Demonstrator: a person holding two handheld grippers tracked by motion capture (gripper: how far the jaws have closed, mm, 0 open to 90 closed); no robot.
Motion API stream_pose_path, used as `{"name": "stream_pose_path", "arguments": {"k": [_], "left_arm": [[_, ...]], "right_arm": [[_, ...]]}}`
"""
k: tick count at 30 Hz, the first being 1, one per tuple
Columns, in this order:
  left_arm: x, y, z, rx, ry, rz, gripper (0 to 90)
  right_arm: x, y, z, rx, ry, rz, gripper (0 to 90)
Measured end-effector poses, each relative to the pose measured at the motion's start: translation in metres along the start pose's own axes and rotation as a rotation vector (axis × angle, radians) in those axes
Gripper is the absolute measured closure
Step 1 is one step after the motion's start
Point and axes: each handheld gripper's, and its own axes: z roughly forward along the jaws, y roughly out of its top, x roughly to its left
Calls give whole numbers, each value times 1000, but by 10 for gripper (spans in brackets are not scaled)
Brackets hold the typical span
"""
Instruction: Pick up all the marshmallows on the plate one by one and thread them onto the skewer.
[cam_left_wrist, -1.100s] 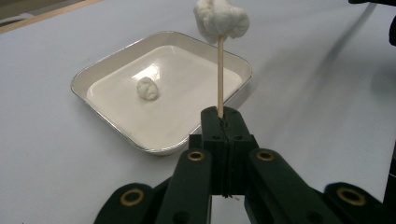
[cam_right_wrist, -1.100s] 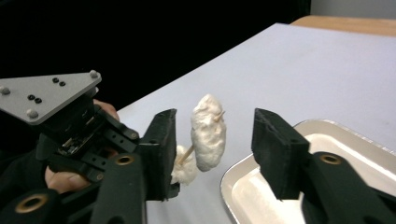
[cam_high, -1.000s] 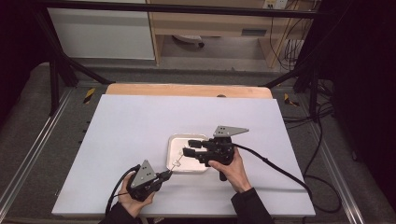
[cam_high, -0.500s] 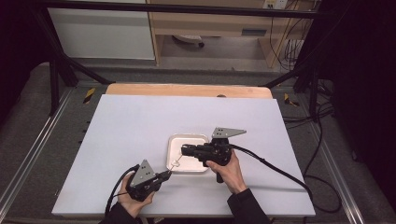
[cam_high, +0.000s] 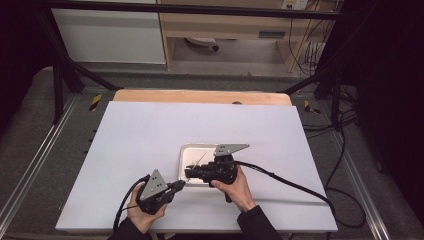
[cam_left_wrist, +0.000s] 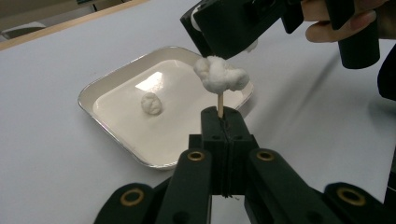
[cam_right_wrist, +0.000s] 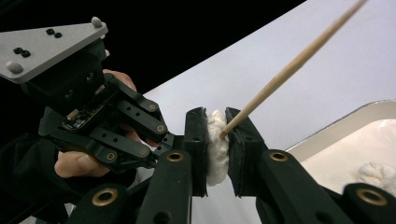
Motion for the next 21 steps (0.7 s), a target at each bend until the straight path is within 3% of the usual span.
{"name": "stream_pose_path", "arguments": {"k": [10,17,21], "left_arm": [[13,-9,-4,19,18,-69,890],[23,-15,-9,30,22,-122,890],[26,-16,-10,37,19,-130,889]], "right_arm": [[-3,7,-19,-41,-141,-45,412],[-17,1,-28,55,-315,-101,147],[-26,-1,-21,98,-341,-96,99]]}}
